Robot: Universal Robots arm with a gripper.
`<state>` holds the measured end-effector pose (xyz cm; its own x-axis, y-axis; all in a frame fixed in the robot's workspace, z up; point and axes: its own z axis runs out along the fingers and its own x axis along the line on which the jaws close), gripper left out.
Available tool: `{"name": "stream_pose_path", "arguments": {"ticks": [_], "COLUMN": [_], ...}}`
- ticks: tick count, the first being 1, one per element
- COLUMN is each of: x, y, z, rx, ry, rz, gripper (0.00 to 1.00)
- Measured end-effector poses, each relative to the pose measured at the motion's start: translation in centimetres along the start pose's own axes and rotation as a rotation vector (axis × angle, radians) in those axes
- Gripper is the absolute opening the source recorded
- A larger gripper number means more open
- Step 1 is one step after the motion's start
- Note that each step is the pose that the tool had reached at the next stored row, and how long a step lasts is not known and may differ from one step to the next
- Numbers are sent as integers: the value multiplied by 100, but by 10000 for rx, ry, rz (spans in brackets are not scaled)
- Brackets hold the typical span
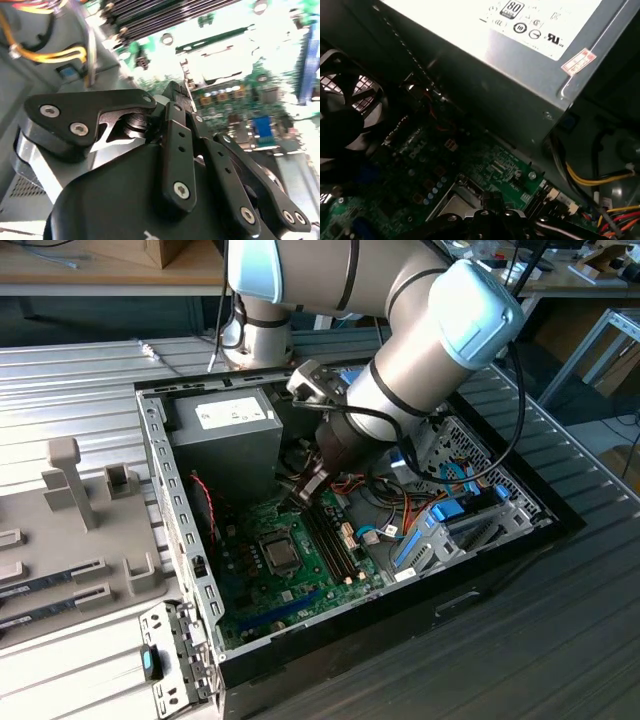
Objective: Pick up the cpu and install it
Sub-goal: 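Install the first cpu locking lever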
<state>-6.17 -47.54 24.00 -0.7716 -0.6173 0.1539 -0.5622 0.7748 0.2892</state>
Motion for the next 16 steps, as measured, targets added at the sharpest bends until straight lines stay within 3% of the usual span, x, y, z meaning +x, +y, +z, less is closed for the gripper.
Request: {"name": "stream_pose_path", "arguments": {"ticks": [4, 5, 13, 16], "x": [0, -11, -42, -44], "y": [-1, -10, -39, -43], "z": [1, 6, 34, 40], "rx": [586, 636, 636, 685], "ry": [435, 492, 508, 544], "rz": [176, 189, 192, 211], "gripper": [11, 11, 11, 11]}}
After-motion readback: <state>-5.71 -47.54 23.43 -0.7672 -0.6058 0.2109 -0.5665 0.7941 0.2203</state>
